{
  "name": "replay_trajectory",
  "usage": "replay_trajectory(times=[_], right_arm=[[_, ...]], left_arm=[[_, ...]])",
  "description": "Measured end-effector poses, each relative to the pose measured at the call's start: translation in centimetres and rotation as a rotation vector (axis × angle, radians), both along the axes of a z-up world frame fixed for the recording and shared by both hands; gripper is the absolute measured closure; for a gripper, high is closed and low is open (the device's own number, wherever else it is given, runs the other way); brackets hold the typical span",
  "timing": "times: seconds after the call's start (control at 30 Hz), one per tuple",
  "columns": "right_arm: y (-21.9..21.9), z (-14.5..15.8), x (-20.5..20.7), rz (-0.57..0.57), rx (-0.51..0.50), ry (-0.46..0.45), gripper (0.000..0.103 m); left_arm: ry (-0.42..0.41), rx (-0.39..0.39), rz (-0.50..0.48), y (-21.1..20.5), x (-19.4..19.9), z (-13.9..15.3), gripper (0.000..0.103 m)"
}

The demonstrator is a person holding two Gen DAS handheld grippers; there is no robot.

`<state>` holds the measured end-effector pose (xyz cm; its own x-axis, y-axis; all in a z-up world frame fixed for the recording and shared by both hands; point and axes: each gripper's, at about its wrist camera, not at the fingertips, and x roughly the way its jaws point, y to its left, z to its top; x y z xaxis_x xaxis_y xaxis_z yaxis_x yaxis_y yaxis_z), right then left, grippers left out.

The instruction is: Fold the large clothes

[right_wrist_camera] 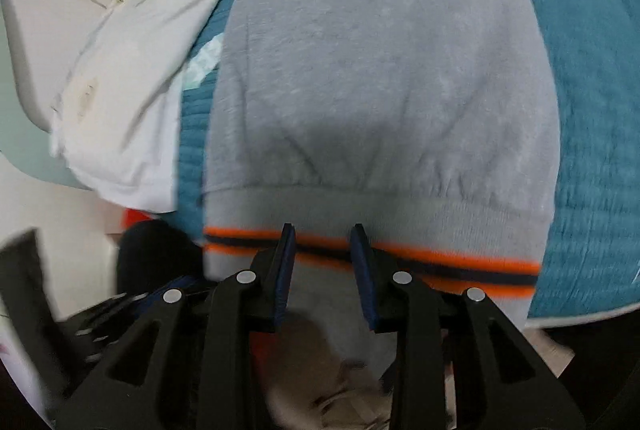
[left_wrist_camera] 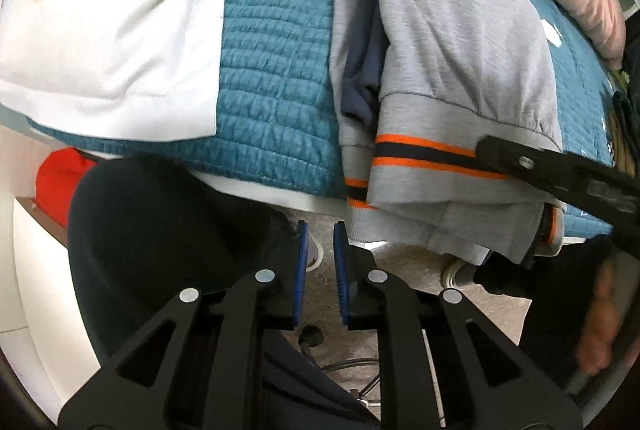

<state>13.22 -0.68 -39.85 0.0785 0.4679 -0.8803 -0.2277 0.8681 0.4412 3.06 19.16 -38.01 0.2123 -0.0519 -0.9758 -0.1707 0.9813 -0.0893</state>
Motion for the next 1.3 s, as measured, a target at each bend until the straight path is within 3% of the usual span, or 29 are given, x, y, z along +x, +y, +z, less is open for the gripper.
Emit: replay_trajectory(times=[0.03, 0.13, 0.2, 0.33, 0.47, 0.53, 0.57, 0.6, 0.67, 0.77, 0.83, 0.97, 1.1, 1.3], right_arm=[[0.0, 0.6, 0.0, 0.008, 0.019, 0.012, 0.076], [-0.5, 3.7, -0.1, 0.023, -0.014, -0.097, 0.076], [-1.5, 4.9, 0.3, -0.013, -0.015, -0.131, 0.076], [-2.6, 5.7, 1.9, -0.053, -0.112, -0.192, 0.076], [-4.6, 3.0, 2.3, -0.083, -0.18, -0.108, 0.077], [-5.3, 0.1, 2.2, -0.083, -0.252, -0.053, 0.078], [-5.9, -1.3, 2.3, -0.101, -0.21, -0.047, 0.078], [-6.6, -1.6, 2.3, -0.122, -0.171, -0.039, 0.078], [-7.8, -1.4, 2.6, -0.158, -0.112, 0.003, 0.079], [-8.3, -0.2, 2.1, -0.153, -0.208, -0.001, 0.081], [-8.3, 0.0, 1.4, -0.124, -0.22, -0.001, 0.08], [-8.6, -2.2, 1.2, -0.117, -0.229, -0.007, 0.081], [-8.7, -0.7, 1.5, -0.124, -0.242, 0.016, 0.08], [-8.0, 4.3, 4.4, -0.153, -0.181, -0.095, 0.08]], left_arm=[[-0.002, 0.005, -0.003, -0.1, 0.5, 0.7, 0.09], [-0.027, 0.005, -0.01, -0.4, 2.2, 2.1, 0.087], [-0.045, 0.008, -0.016, -0.7, 3.3, 3.2, 0.071], [-0.098, 0.038, -0.056, -2.0, 6.0, 5.2, 0.071], [-0.159, 0.023, -0.087, -3.2, 8.2, 5.6, 0.071], [-0.146, 0.086, -0.114, -3.9, 9.5, 3.7, 0.072], [-0.104, 0.138, -0.122, -4.2, 10.4, 1.5, 0.072], [-0.107, 0.114, -0.109, -3.9, 10.9, 0.0, 0.072], [-0.135, 0.083, -0.094, -3.3, 10.8, 0.2, 0.072], [-0.133, 0.082, -0.095, -3.1, 10.6, 0.5, 0.072], [-0.146, 0.095, -0.107, -3.2, 10.6, 0.2, 0.072], [-0.15, 0.111, -0.105, -3.5, 10.4, 0.2, 0.072], [-0.145, 0.106, -0.107, -3.4, 9.9, 0.6, 0.072], [-0.144, 0.085, -0.094, -2.8, 10.6, 2.3, 0.08]])
